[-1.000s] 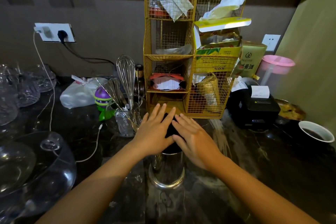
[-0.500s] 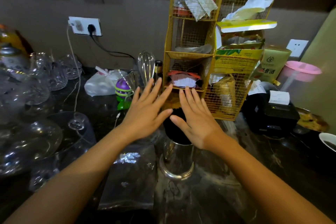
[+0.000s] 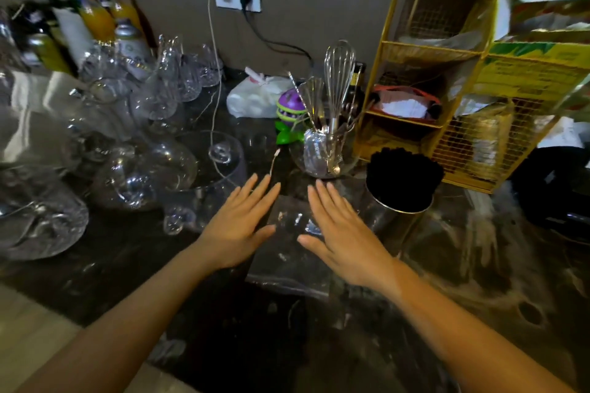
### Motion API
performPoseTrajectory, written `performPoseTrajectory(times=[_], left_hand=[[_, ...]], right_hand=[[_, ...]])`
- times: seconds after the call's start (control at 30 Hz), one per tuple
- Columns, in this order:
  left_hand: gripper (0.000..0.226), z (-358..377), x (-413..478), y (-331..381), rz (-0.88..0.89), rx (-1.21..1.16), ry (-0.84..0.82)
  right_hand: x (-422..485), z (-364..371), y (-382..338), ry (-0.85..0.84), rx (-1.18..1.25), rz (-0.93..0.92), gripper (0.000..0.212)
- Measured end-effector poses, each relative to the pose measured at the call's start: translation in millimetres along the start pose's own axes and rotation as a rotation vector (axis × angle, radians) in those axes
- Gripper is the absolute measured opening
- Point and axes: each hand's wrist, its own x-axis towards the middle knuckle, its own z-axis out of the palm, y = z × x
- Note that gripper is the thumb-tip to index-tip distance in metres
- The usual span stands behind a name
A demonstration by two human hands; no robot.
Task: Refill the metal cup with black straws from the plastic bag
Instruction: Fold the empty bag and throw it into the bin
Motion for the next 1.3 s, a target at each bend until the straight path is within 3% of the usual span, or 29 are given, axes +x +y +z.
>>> performPoseTrajectory(times=[0.33, 0.53, 0.77, 0.97, 1.13, 1.3], left_hand=[[0.076, 64, -54, -47, -0.125, 0.048, -0.373], [0.066, 77, -43, -51, -0.096, 0.049, -0.373], [0.046, 76, -25, -38, -0.021, -0.077, -0.372], [0.027, 51, -33, -29, -0.107, -0.496, -0.309], [0.029, 44, -45, -20, -0.240, -0.858, -0.256], [0.023, 50, -41, -17, -0.396, -0.985, -0.247]], right_hand=[[-47, 70, 36, -0.249, -0.032, 0.155, 0.072], [-53, 86, 44, -0.309, -0.028, 0.183, 0.066], [-46, 90, 40, -0.184, 0.022, 0.159, 0.047], [-45, 73, 33, 0.018, 0.465, 0.250, 0.015], [-50, 65, 20, 0.093, 0.861, 0.351, 0.021], [-47, 76, 13, 0.113, 0.978, 0.452, 0.016]])
